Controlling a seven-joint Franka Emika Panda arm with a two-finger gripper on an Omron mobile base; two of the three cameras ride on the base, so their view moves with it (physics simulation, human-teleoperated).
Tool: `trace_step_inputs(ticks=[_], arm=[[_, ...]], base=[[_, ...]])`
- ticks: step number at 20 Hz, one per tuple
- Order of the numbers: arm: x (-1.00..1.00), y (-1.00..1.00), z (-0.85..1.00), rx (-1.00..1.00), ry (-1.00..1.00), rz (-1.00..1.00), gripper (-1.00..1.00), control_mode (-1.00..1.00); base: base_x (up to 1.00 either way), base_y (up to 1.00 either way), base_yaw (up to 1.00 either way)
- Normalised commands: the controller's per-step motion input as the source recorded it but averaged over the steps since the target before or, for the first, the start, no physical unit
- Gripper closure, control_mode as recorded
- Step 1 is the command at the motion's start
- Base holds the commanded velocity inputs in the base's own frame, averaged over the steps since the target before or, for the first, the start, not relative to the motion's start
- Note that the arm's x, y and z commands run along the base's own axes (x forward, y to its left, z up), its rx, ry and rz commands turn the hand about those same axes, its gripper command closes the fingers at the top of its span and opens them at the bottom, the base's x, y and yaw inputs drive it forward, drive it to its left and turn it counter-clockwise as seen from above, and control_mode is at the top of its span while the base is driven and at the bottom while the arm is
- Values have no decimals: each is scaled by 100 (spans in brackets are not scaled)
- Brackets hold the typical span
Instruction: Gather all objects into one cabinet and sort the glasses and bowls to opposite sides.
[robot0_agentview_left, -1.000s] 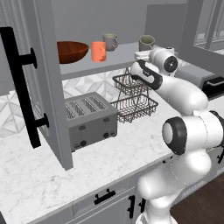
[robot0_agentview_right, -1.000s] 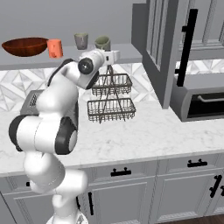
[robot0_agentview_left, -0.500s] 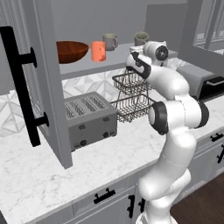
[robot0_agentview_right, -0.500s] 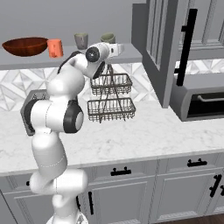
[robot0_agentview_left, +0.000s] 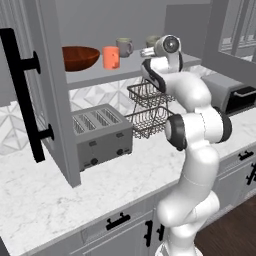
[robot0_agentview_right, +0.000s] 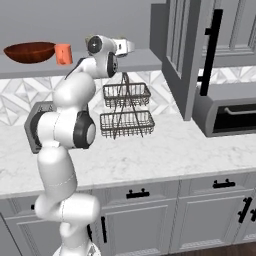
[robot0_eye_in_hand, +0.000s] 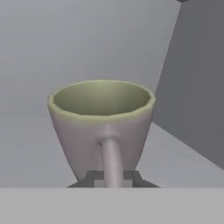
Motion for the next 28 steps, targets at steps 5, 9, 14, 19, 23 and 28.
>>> trace_step_inputs(ticks=[5,9,14,19,23,28], arm=[[73,0,-59,0,16,0,-100,-100],[49,-8,-65,2,9,0,-100,-100],[58,-13,-84,2,8,0,-100,-100],[71,-4,-54,1,10,0,-100,-100],[-11,-15,-13,6,6,-1,-100,-100],[-90,-19,0,7,-10,-3,-100,-100]], base=[[0,0,0],[0,0,0],[0,0,0],[0,0,0],[0,0,0],[0,0,0]])
